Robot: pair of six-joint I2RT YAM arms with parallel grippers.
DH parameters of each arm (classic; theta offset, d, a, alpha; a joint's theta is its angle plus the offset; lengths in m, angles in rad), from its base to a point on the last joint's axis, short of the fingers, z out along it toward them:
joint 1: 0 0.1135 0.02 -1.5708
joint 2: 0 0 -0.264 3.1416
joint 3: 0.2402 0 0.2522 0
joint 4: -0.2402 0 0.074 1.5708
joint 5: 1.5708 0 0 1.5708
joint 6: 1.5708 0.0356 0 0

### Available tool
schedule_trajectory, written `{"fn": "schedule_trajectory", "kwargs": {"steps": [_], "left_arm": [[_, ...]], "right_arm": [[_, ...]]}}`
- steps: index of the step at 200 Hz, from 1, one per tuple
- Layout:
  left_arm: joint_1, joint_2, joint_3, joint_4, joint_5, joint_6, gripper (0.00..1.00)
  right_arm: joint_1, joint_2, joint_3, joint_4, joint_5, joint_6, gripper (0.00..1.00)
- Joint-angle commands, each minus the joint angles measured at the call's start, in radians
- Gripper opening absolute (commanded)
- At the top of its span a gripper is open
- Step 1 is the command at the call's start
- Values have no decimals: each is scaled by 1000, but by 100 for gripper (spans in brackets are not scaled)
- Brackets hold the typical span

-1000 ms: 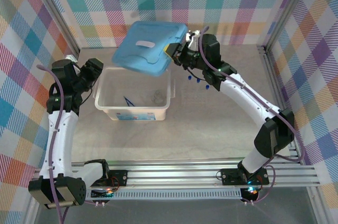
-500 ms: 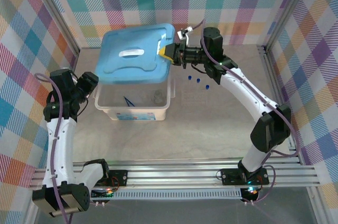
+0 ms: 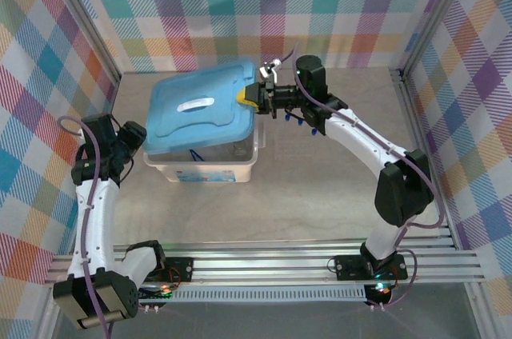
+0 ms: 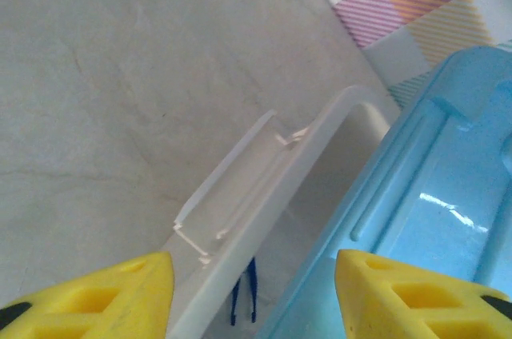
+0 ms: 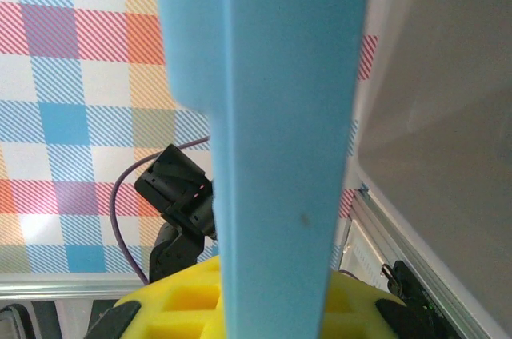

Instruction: Organize the chemistry lab equipment

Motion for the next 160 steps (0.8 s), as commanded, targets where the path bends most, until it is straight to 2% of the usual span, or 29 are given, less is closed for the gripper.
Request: {"fn": "schedule_trajectory", "kwargs": {"steps": [1,102,160], "left_arm": [[14,-5,-42,59,-14,19,55],[14,68,-137,147,4,31,56],[14,99,-122,102,-11,41,56]], "right_arm": [[13,1,-17,120,-26,30,5],[26,69,-43,192,-15,97,7],[29,78,-65,203,-17,108,7]]}}
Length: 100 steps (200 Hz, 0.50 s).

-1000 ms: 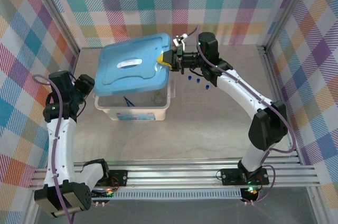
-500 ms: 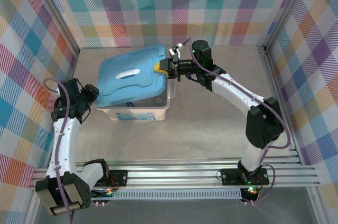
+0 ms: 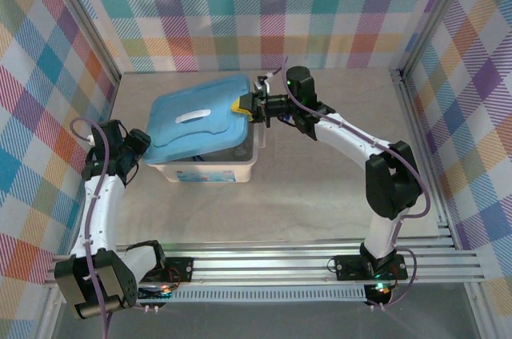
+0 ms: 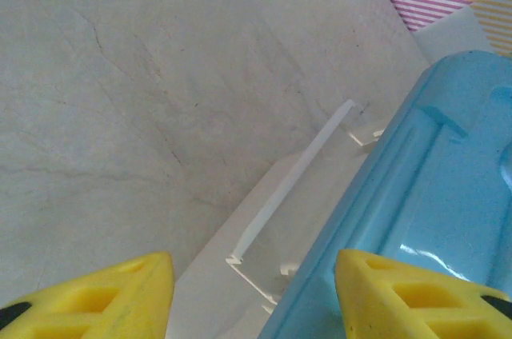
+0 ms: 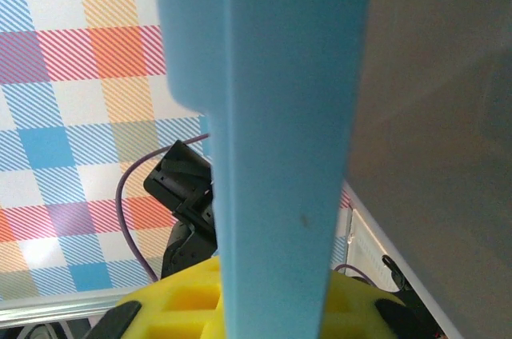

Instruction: Organize the chemistry lab equipment

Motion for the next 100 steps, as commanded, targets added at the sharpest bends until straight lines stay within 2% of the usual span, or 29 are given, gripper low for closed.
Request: {"fn": "schedule_trajectory", "kwargs": {"steps": [1,100], "left_arm": [[4,28,0,-35,4,29,56],[-17,45,-14,-44,14,37,57]], "right_arm": [[7,-4,-7,88,-21,9,7],[-21,-27,-67,120,-18,28,10]]}}
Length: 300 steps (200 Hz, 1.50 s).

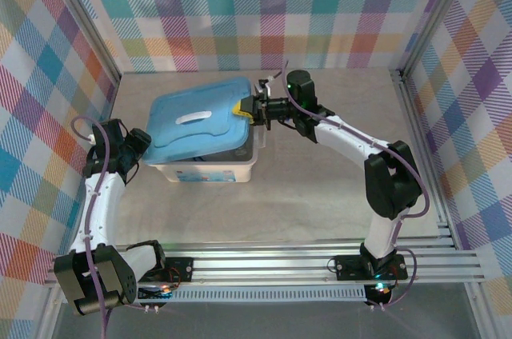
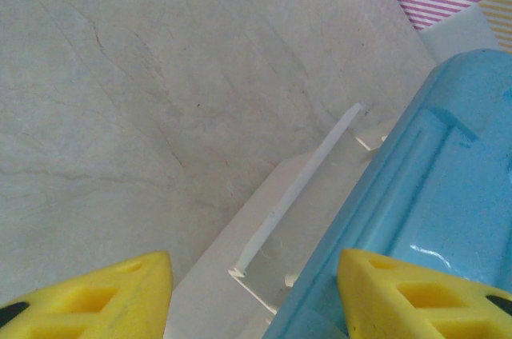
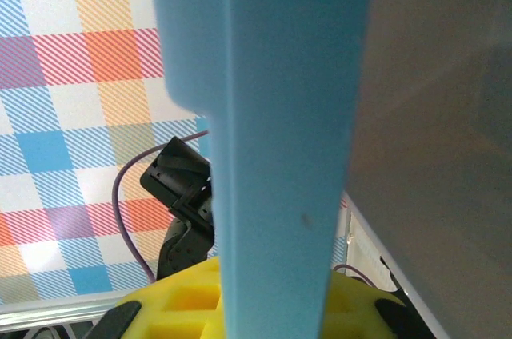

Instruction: Organize the chemistry lab equipment

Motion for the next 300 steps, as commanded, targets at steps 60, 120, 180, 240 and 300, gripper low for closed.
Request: {"fn": "schedule_trajectory", "kwargs": {"steps": [60,120,180,240,300], "left_arm": [[-54,52,-37,-47,18,37,57],[-80,45,-42,-54,-3,37,57],[-91,39,-45,-57,-14,37,57],[-100,35,-37,-65,-28,52,57],[-102,14,-35,-74,-44,59,57]], "right_arm": [[-11,-52,-58,67,-12,-4,16],[-13,-86,-74,-14,2,-78,36],[-15,-125,-13,-343,84,-260,47],[-21,-142,-20,-504,161,-355,49],[-21,-176,-7,-645,253,-445,51]]}}
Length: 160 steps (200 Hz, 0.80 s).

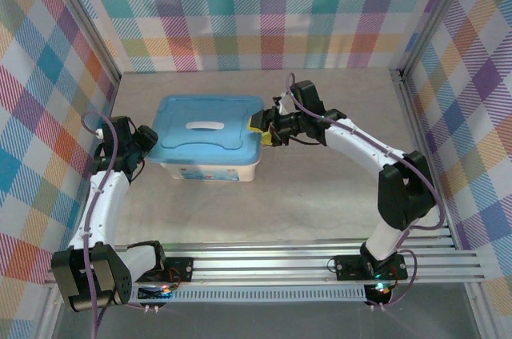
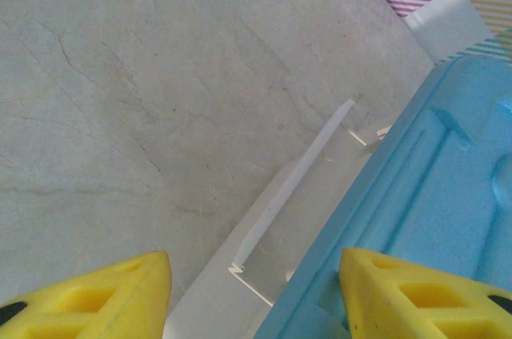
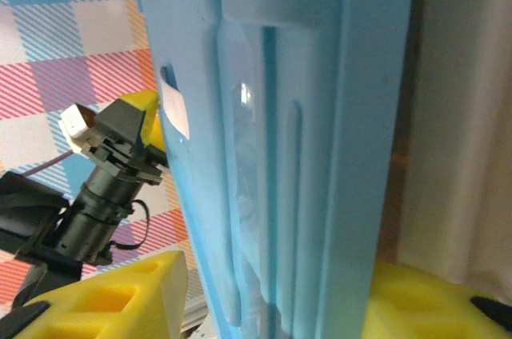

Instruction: Organize the chemistry lab equipment

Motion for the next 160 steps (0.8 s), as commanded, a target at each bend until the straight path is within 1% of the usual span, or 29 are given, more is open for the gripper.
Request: {"fn": "schedule_trajectory", "kwargs": {"steps": [1,69,89,124,160], "left_arm": [[-18,-1,-32,-118,10,35,57],[-21,-7,-3,-133,17,47,57],[-23,-10,6,-137,16,48,57],[-30,-14,20,-145,19,52,57],[-31,-34,21,-153,-7,67,57]], "right_arm": [[-7,-58,37,-78,42,-69,51],[-7,-110,35,-180,123,-163,51],[-7,-125,40,-218,167,-190,52],[-6,-137,46,-251,207,-215,52],[-1,-141,58,-289,262,-247,52]]}}
